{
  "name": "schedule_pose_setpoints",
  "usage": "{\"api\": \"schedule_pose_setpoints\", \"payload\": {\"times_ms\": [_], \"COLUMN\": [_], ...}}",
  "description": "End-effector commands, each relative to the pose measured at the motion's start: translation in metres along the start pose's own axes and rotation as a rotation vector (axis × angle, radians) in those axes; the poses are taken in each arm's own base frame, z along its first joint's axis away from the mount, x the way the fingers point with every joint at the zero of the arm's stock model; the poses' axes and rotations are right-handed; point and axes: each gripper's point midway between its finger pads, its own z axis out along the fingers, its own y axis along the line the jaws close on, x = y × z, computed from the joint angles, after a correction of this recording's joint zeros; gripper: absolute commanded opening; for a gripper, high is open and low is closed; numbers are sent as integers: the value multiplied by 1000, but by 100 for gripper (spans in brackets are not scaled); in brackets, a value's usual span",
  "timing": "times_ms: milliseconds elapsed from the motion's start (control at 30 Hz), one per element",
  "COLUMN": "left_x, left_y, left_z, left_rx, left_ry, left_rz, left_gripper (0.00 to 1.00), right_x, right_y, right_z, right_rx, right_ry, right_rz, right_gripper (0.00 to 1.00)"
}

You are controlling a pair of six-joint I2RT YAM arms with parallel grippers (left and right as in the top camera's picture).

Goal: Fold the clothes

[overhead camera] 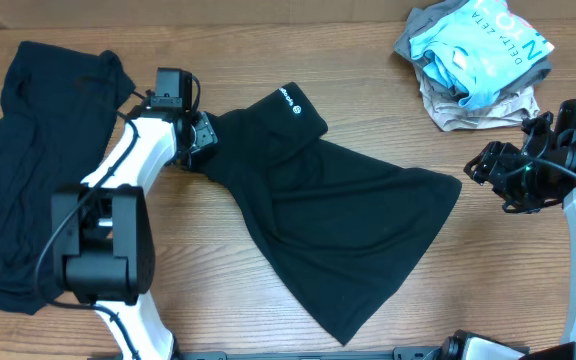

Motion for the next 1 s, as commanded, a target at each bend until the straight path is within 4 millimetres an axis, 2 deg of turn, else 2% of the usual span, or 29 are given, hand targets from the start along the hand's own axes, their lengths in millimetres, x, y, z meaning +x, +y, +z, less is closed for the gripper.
{"api": "schedule_pose_setpoints", "payload": {"times_ms": [0, 233, 500, 700, 967], "left_x": [2, -15, -27, -27, -26], "left_y": [9, 15, 13, 9, 6], "left_z": [17, 23, 22, 22, 27], "left_rx": [-38, -67, -69, -51, -42], "left_ry": [7, -64, -116, -118, -117], "left_rz": [41, 27, 39, 40, 35], "left_gripper": [73, 68, 55, 47, 46], "right_x": [-5, -6, -8, -8, -8], "right_y": [3, 3, 4, 4, 4], "right_z": [-7, -7, -7, -7, -7], "right_rx": [1, 0, -2, -2, -2], "right_ry": [-30, -37, -44, -44, -45], "right_rz": [-19, -20, -22, -22, -23], "right_gripper": [67, 67, 68, 68, 67]}}
